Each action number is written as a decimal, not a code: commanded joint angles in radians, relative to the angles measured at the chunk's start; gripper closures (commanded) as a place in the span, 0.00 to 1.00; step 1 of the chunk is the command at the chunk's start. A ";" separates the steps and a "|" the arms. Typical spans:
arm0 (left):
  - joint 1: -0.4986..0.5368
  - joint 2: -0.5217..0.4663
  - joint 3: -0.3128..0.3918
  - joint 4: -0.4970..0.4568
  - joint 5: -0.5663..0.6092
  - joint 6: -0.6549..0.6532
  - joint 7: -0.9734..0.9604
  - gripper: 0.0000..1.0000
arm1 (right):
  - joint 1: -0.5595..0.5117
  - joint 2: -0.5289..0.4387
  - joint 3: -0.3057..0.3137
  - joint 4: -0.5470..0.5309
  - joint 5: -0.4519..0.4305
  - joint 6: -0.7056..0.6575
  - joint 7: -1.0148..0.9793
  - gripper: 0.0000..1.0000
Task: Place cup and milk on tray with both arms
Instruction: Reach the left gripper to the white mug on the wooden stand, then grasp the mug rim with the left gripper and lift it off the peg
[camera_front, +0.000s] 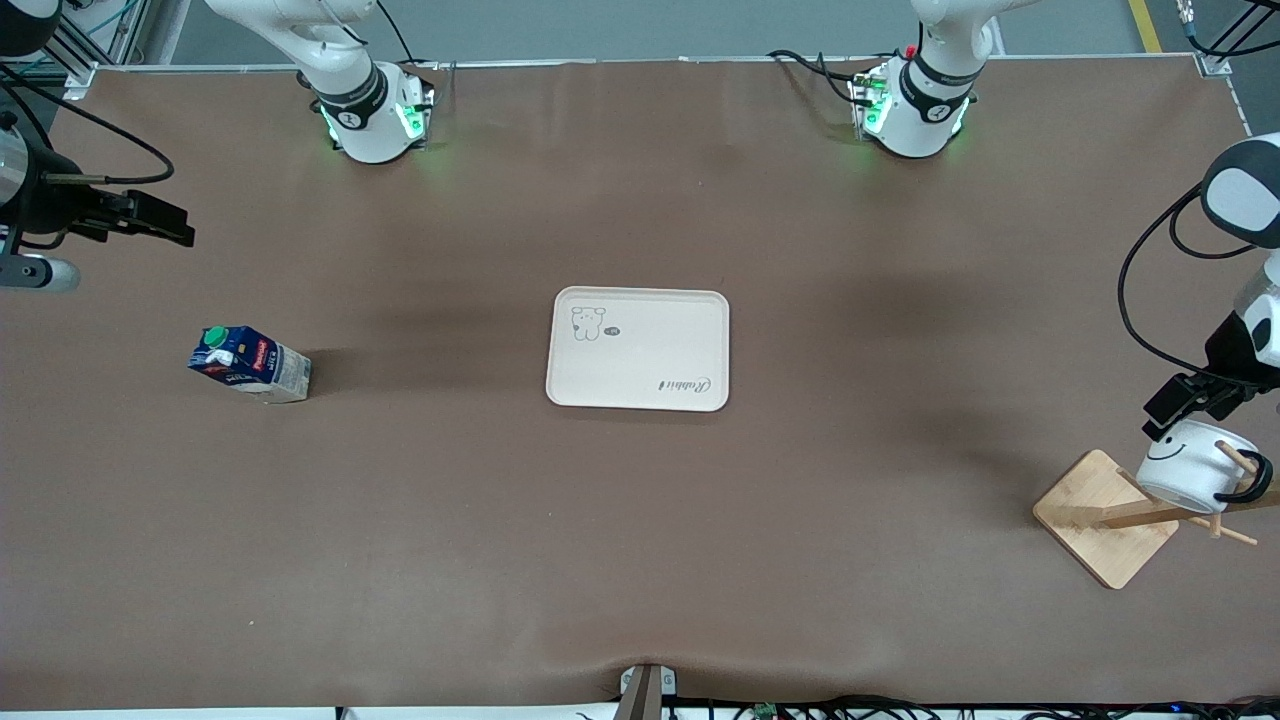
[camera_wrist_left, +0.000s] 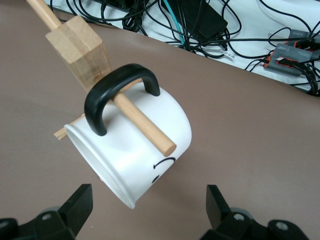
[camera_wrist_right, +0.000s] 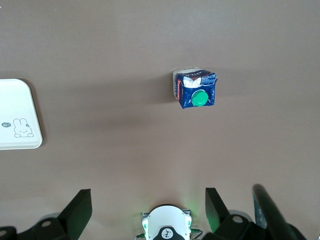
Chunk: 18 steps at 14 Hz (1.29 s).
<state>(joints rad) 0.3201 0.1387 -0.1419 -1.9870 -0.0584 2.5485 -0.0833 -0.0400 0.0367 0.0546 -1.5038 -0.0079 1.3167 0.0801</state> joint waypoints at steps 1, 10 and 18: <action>0.010 0.019 -0.007 -0.007 -0.015 0.053 0.013 0.00 | -0.011 0.003 0.005 0.008 0.009 -0.013 0.012 0.00; 0.014 0.048 -0.007 0.004 -0.012 0.118 0.030 0.37 | -0.007 0.005 0.005 0.011 0.011 -0.008 0.012 0.00; 0.008 0.036 -0.022 0.002 -0.012 0.108 0.022 0.81 | -0.009 0.005 0.005 0.011 0.011 -0.010 0.012 0.00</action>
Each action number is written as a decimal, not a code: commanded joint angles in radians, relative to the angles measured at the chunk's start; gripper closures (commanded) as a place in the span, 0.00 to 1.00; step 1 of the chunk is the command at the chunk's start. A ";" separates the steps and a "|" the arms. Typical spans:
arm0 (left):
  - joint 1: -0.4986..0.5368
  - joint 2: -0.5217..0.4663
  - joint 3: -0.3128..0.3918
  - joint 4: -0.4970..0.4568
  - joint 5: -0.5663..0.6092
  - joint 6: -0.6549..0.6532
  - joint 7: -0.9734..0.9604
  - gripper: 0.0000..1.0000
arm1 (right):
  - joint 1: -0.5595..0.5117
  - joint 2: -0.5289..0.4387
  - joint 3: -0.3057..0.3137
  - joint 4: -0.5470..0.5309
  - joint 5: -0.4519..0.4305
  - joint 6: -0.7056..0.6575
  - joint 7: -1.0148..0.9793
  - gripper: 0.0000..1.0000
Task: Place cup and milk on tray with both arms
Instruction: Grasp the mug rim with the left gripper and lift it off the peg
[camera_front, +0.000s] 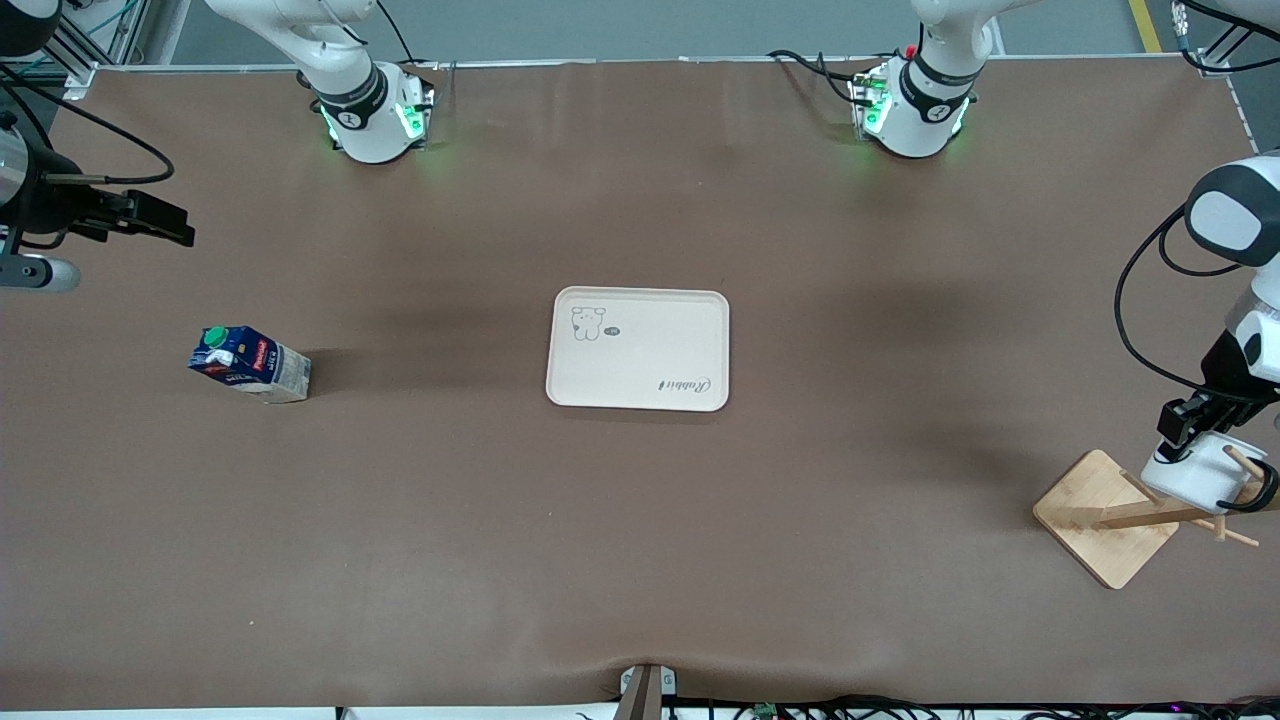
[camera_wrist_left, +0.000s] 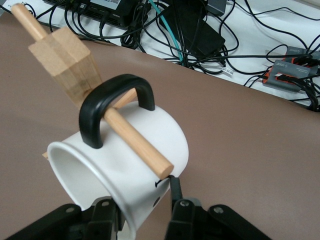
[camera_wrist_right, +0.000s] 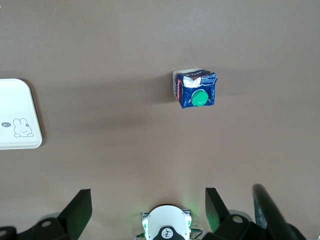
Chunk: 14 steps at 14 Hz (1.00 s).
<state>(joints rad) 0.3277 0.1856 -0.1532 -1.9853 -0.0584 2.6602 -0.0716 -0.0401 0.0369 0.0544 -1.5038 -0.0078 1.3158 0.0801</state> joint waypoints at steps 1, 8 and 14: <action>0.001 -0.011 -0.014 0.002 -0.011 -0.003 0.010 0.85 | -0.009 0.005 0.005 0.011 0.011 -0.010 0.012 0.00; -0.001 -0.041 -0.046 0.025 -0.011 -0.095 0.009 1.00 | -0.009 0.003 0.005 0.016 0.011 -0.010 0.012 0.00; -0.001 -0.104 -0.086 0.034 -0.012 -0.251 -0.005 1.00 | -0.012 0.003 0.005 0.016 0.011 -0.010 0.012 0.00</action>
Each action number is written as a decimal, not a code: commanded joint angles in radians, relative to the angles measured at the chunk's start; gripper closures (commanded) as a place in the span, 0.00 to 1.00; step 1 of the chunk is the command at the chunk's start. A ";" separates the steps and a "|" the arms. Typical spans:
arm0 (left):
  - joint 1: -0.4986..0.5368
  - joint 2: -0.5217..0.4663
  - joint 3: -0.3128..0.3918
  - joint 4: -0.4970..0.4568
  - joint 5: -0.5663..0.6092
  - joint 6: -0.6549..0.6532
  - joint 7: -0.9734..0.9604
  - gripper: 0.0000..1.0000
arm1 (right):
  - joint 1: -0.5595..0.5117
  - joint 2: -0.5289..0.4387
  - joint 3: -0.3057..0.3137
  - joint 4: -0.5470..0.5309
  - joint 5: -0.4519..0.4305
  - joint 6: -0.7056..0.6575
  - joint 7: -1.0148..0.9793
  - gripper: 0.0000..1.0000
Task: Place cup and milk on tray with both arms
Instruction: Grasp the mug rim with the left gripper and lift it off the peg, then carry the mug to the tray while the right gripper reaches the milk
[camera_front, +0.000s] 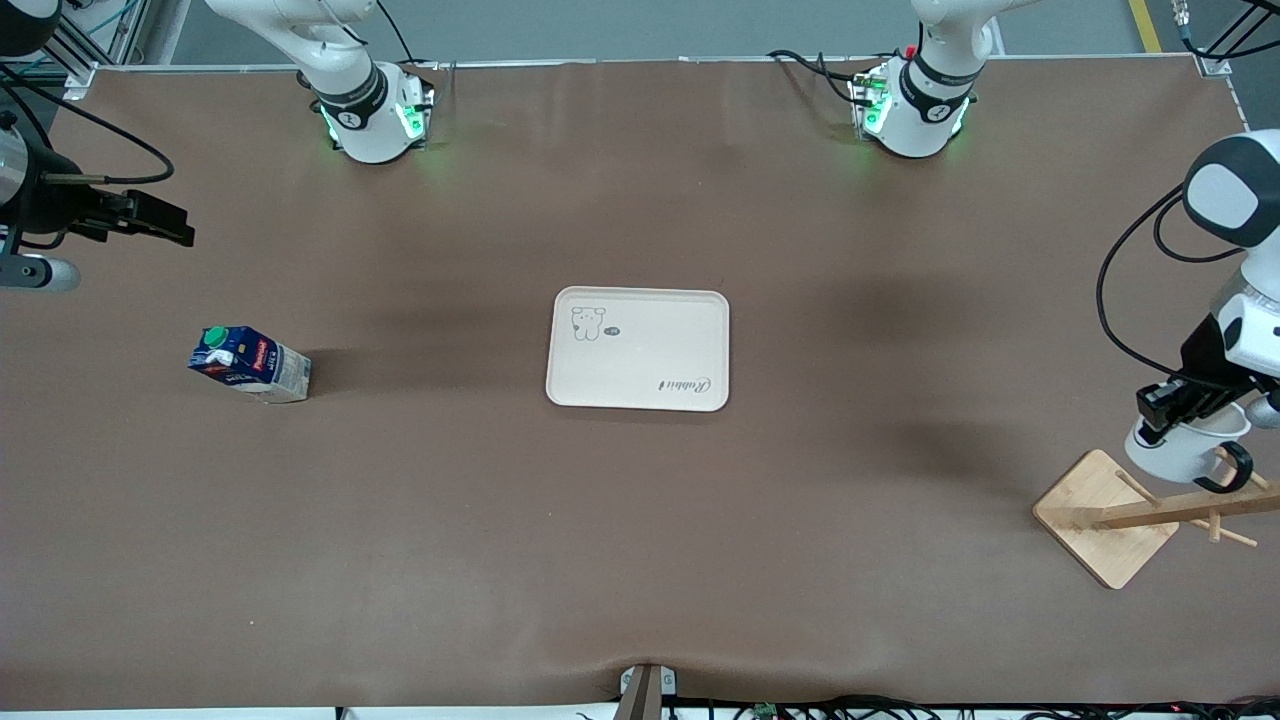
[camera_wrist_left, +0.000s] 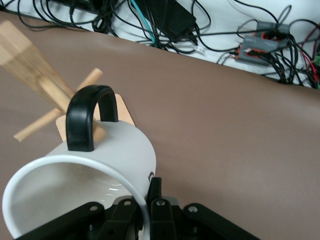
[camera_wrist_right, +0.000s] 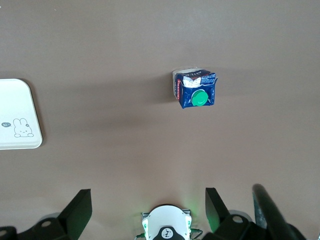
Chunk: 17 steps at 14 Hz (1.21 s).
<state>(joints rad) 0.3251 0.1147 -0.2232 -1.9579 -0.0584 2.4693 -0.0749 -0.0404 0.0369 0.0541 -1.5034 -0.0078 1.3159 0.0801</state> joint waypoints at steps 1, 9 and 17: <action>0.000 -0.043 -0.016 0.013 -0.012 -0.099 -0.003 1.00 | -0.012 0.005 0.006 0.014 0.011 -0.010 0.012 0.00; -0.003 -0.040 -0.111 0.131 -0.012 -0.446 -0.074 1.00 | -0.013 0.006 0.006 0.009 0.009 -0.010 0.012 0.00; -0.015 0.051 -0.364 0.126 -0.011 -0.500 -0.481 1.00 | -0.016 0.011 0.006 0.008 0.009 -0.010 0.012 0.00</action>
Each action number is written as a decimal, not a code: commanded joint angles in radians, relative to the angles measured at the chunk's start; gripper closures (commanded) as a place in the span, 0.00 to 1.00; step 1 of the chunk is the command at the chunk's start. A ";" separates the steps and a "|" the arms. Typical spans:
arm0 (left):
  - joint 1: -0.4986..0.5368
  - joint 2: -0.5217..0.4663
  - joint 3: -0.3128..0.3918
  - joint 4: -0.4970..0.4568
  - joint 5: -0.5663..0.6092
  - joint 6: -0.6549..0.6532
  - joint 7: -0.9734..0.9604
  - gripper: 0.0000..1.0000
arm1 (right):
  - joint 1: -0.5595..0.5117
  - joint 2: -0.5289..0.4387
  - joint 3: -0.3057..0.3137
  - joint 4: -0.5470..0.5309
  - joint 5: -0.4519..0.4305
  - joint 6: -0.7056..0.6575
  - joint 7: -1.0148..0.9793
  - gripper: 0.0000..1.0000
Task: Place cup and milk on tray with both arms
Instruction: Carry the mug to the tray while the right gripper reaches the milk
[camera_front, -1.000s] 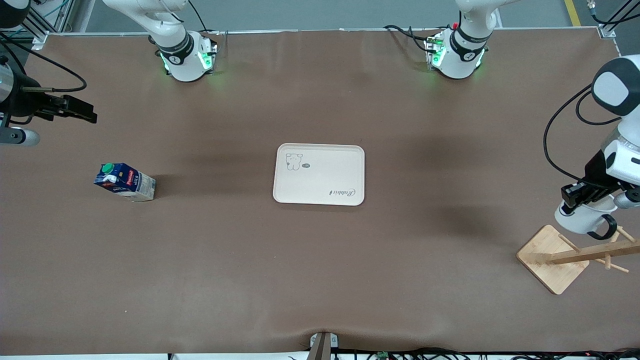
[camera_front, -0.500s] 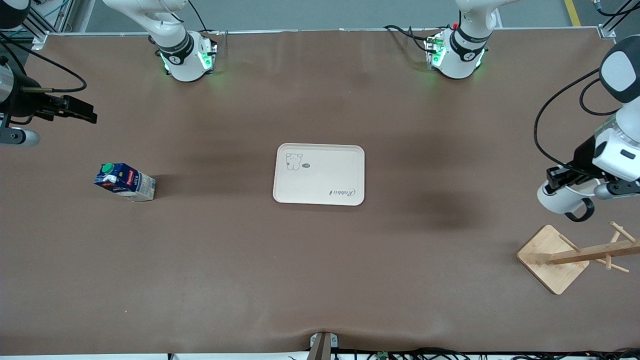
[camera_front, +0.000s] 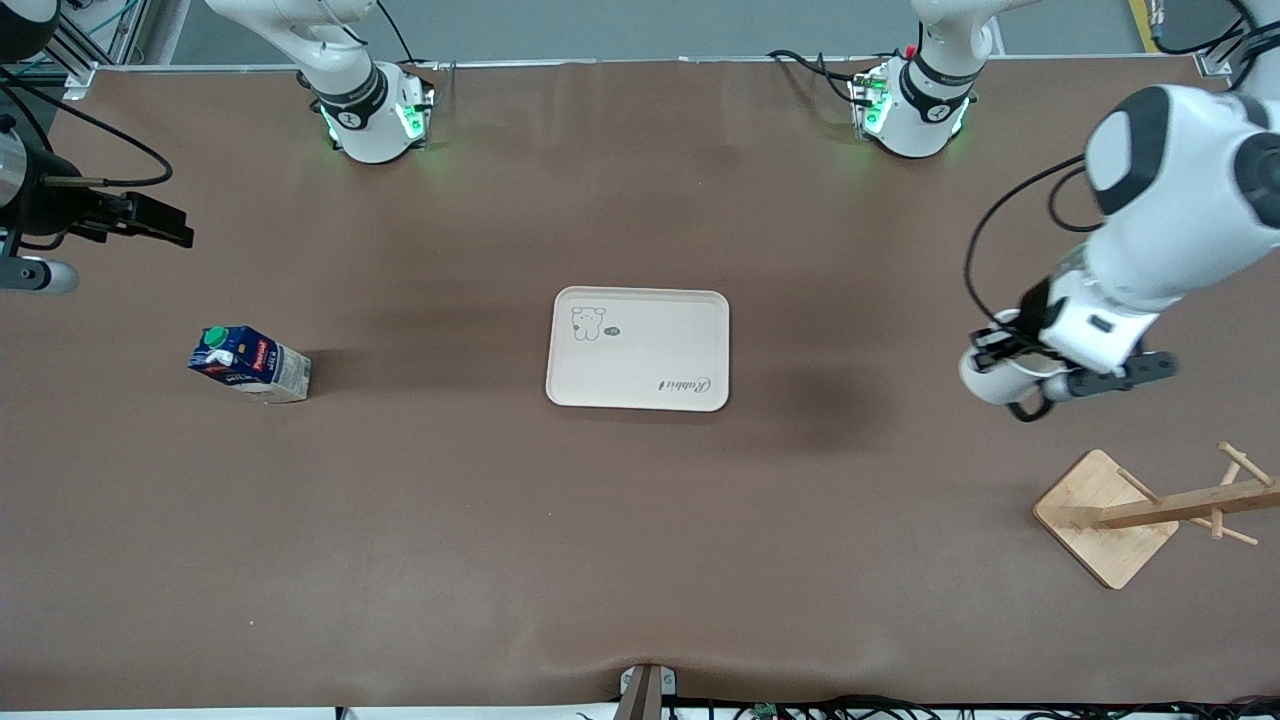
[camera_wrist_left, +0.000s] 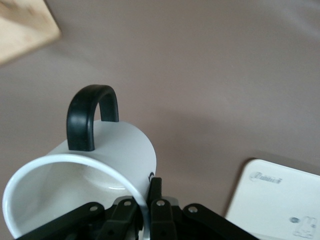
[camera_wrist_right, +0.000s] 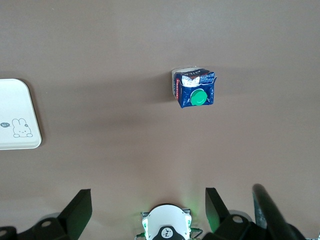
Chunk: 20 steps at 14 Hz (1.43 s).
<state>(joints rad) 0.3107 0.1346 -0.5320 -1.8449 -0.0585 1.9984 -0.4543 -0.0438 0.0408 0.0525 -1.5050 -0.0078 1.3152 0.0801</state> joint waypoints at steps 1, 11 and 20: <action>-0.021 0.052 -0.077 0.015 -0.011 -0.042 -0.168 1.00 | -0.013 0.007 0.007 0.009 0.009 -0.010 0.012 0.00; -0.286 0.216 -0.077 0.018 -0.001 0.026 -0.538 1.00 | -0.007 0.033 0.007 0.014 -0.009 0.004 0.007 0.00; -0.481 0.473 -0.072 0.147 0.219 0.154 -0.932 1.00 | 0.006 0.208 0.009 0.017 -0.152 0.035 0.000 0.00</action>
<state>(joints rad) -0.1383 0.5320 -0.6084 -1.7776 0.0939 2.1629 -1.3104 -0.0159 0.2251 0.0588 -1.5092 -0.1470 1.3593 0.0779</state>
